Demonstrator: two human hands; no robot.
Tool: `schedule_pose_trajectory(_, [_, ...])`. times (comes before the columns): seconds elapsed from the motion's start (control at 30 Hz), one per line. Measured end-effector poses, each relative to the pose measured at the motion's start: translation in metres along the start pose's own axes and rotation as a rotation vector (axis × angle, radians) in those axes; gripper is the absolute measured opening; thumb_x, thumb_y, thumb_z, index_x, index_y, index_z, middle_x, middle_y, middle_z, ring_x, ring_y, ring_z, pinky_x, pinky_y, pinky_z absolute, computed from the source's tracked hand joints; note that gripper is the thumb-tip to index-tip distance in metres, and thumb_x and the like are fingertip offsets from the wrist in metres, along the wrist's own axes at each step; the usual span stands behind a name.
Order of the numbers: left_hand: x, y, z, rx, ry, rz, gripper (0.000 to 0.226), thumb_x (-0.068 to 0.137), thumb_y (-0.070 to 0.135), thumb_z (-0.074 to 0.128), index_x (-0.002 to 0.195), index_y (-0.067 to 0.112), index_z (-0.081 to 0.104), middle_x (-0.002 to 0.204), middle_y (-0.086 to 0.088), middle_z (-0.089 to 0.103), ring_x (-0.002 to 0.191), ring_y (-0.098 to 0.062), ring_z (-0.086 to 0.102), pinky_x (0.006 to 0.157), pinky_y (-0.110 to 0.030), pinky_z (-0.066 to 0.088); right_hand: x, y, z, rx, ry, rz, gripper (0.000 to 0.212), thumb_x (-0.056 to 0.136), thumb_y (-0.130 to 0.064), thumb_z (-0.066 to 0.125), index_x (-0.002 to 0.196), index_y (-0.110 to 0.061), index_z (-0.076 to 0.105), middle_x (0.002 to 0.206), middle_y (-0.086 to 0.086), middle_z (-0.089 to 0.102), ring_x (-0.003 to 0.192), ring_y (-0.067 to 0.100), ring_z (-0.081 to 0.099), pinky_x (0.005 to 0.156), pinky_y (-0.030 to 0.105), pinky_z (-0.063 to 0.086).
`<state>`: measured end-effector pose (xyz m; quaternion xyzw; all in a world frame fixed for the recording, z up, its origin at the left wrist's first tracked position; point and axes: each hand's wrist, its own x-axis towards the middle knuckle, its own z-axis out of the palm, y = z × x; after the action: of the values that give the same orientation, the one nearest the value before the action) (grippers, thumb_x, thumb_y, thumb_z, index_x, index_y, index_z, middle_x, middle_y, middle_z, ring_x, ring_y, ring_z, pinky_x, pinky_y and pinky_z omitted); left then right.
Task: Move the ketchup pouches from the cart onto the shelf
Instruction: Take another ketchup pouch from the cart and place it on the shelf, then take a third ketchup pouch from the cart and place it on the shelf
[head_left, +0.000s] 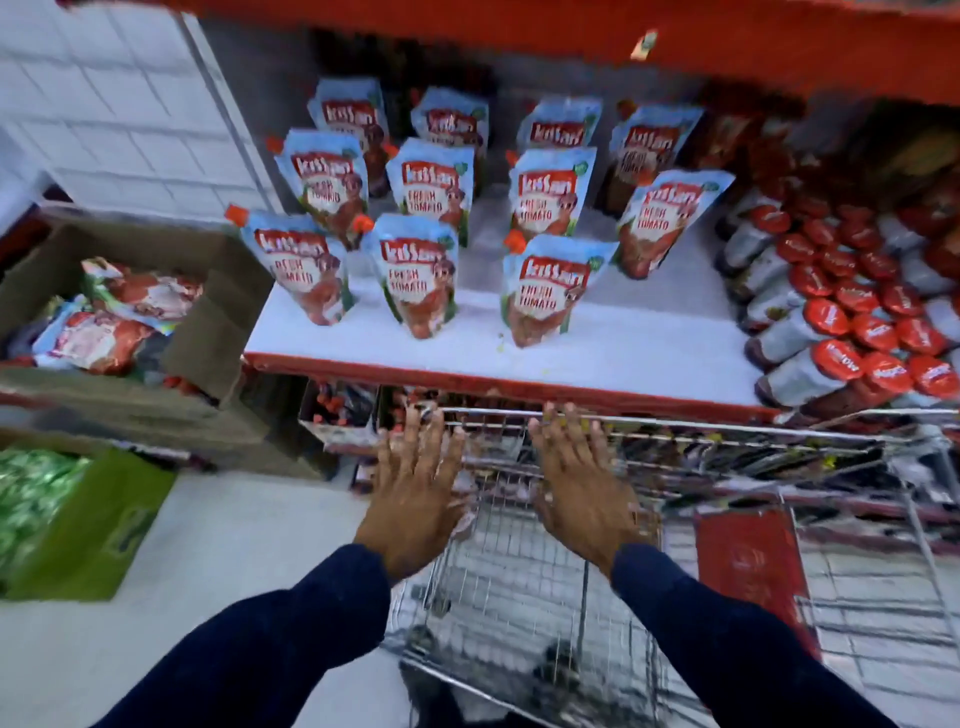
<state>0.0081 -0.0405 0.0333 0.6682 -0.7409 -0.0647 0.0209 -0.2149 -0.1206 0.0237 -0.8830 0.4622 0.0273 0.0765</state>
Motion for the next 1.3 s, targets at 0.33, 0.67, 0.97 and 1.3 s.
schedule_pose_trajectory(0.33, [-0.013,-0.005,0.078,0.114,-0.319,-0.039,0.071,0.084,0.015,0.063,0.142,-0.005,0.026,0.146,-0.025,0.042,0.147,-0.039,0.007,0.112,-0.053,-0.022,0.026,-0.041,0.073,0.106,-0.333,0.014,0.065,0.098,-0.020,0.052,0.154,-0.011,0.021,0.161,0.011,0.030,0.148,0.030,0.027,0.121,0.044,0.026])
schedule_pose_trajectory(0.67, [0.018,-0.009,0.087,0.008,-0.450,-0.091,0.027,0.076,-0.013,0.055,0.092,0.006,0.065,0.081,-0.014,0.072,0.084,-0.031,0.071,0.092,-0.045,0.054,0.069,-0.042,0.083,0.161,-0.287,0.059,0.027,0.086,-0.007,0.052,0.100,-0.012,0.074,0.085,0.015,0.072,0.080,0.033,0.066,0.065,0.032,0.047])
schedule_pose_trajectory(0.97, [0.027,-0.001,0.066,-0.146,-0.313,-0.126,0.013,0.076,-0.003,0.061,0.086,0.005,0.063,0.086,-0.017,0.069,0.099,-0.032,0.058,0.083,-0.038,0.049,0.042,-0.016,0.056,0.284,-0.225,0.066,0.026,0.095,-0.017,0.049,0.102,-0.022,0.074,0.092,0.009,0.076,0.079,0.029,0.067,0.067,0.038,0.057])
schedule_pose_trajectory(1.3, [0.028,0.040,-0.052,-0.461,0.043,-0.002,0.030,0.088,0.012,0.059,0.116,0.022,0.057,0.103,0.001,0.050,0.105,-0.018,0.042,0.088,-0.037,0.044,-0.016,0.040,-0.077,0.638,0.091,0.090,0.016,0.098,-0.023,0.055,0.098,-0.030,0.069,0.089,-0.008,0.075,0.076,0.009,0.067,0.070,0.035,0.056])
